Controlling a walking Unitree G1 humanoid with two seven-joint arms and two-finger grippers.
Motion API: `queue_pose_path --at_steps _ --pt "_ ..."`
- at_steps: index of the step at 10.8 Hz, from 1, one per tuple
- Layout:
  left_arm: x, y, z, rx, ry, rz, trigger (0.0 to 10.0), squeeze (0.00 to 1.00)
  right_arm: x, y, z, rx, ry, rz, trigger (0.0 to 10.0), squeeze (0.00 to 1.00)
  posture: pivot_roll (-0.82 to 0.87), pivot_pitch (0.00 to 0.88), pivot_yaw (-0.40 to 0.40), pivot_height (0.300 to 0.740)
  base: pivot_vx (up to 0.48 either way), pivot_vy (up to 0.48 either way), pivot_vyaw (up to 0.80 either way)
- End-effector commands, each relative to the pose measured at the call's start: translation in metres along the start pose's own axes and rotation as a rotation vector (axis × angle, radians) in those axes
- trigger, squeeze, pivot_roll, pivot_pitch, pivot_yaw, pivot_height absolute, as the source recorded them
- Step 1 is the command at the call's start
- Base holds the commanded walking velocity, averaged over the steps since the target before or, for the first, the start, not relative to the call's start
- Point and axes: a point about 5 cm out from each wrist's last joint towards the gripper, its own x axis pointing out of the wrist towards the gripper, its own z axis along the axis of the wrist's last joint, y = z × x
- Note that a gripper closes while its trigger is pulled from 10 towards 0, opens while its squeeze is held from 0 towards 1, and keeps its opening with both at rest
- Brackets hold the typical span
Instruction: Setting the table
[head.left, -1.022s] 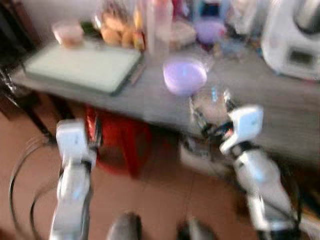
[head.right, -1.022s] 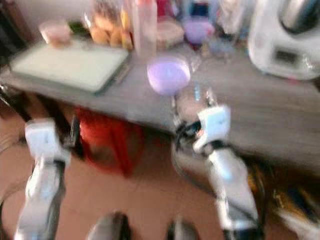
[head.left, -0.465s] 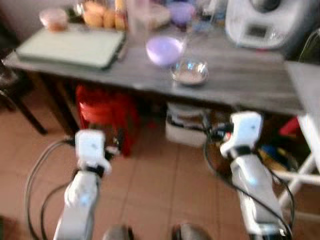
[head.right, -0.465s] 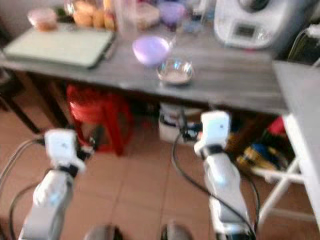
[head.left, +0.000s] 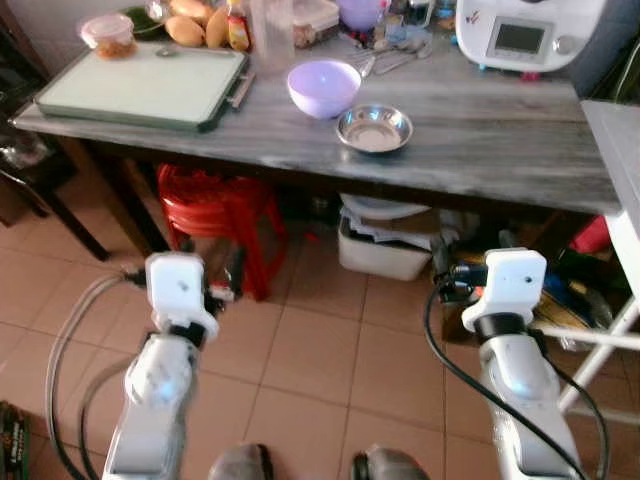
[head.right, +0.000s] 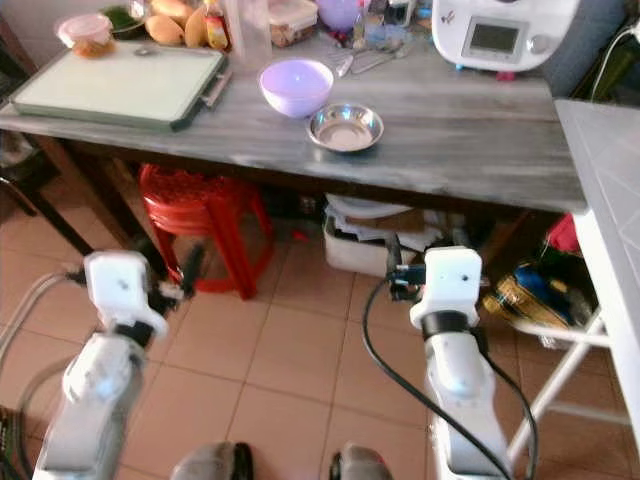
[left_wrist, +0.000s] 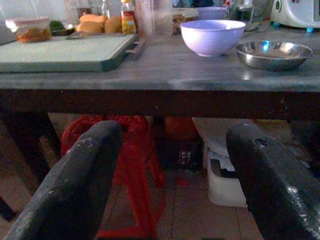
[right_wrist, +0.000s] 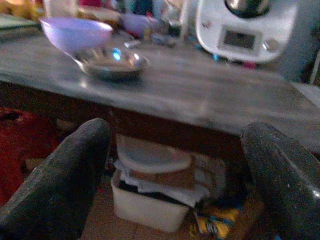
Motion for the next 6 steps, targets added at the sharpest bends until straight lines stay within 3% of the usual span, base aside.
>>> queue_pose_path --at_steps 1,3,5,6 --pt "0.0006 0.0016 -0.0024 0.0 0.015 0.001 10.0 0.0 -0.0027 -0.0041 -0.0015 0.0 0.006 -0.023 10.0 0.0 -0.04 0.162 0.03 0.74 0.0 0.0 -0.8" --pt "0.0022 -0.0028 -0.0022 -0.009 0.016 -0.029 10.0 0.0 -0.0028 -0.001 -0.0011 -0.015 0.0 0.008 10.0 0.0 -0.04 0.168 0.025 0.74 0.0 0.0 -0.8" --pt "-0.0032 -0.0044 -0.0062 -0.02 0.031 -0.023 10.0 0.0 -0.001 0.0002 -0.0004 -0.007 -0.001 0.029 10.0 0.0 -0.04 0.152 0.009 0.74 0.0 -0.242 -0.8" --pt "-0.0035 -0.0042 -0.0069 -0.021 0.033 -0.018 10.0 0.0 -0.0008 -0.0005 -0.0009 -0.006 0.0 0.031 10.0 0.0 -0.04 0.15 0.007 0.74 0.0 -0.262 0.0"
